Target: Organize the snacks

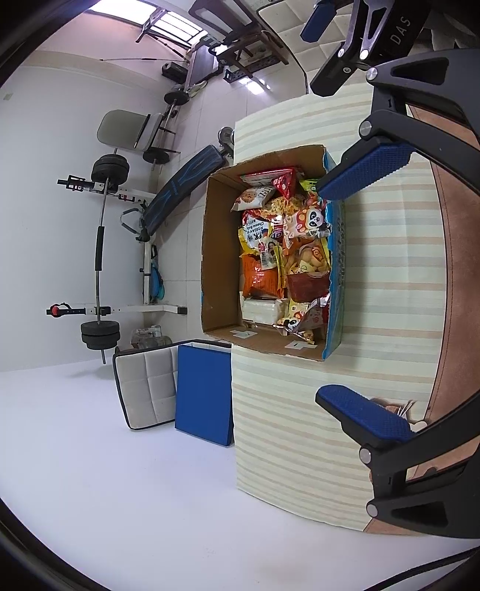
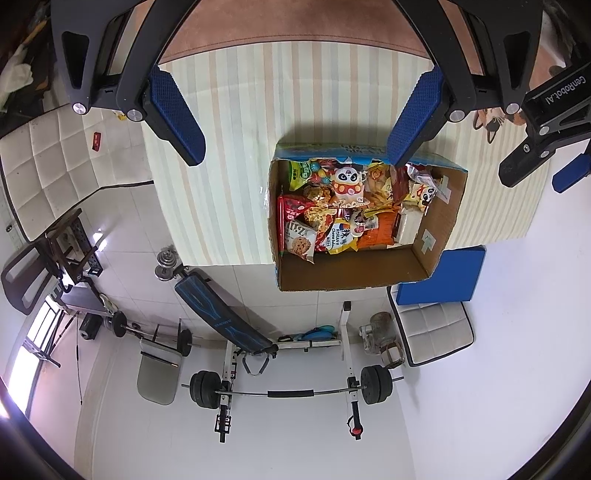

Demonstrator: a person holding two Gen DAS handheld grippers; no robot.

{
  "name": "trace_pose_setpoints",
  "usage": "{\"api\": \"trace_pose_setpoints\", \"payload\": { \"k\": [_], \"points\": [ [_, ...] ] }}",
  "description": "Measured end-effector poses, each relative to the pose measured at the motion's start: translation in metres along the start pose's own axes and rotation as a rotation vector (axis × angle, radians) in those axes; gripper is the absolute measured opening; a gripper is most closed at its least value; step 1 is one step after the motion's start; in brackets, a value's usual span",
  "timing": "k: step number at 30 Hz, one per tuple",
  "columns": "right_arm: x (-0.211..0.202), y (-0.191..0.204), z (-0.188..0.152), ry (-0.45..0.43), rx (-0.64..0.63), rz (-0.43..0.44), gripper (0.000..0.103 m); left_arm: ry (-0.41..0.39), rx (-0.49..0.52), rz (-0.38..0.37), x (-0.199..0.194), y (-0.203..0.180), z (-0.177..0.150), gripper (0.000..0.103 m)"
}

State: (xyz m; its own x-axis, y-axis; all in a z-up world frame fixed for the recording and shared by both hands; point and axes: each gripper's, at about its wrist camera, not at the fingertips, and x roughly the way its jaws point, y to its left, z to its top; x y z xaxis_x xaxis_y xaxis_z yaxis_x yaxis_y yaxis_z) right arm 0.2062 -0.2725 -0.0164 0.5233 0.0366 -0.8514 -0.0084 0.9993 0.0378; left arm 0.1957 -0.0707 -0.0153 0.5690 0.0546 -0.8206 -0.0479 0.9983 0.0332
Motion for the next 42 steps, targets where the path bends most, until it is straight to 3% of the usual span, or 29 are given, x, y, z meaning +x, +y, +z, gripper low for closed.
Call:
{"api": "trace_pose_setpoints", "payload": {
  "k": [42],
  "points": [
    [-0.026, -0.001, 0.004, -0.043, 0.0, 0.007, 0.101, -0.017, -0.002, -0.008, -0.011, -0.002, -0.001, 0.103]
  ]
}}
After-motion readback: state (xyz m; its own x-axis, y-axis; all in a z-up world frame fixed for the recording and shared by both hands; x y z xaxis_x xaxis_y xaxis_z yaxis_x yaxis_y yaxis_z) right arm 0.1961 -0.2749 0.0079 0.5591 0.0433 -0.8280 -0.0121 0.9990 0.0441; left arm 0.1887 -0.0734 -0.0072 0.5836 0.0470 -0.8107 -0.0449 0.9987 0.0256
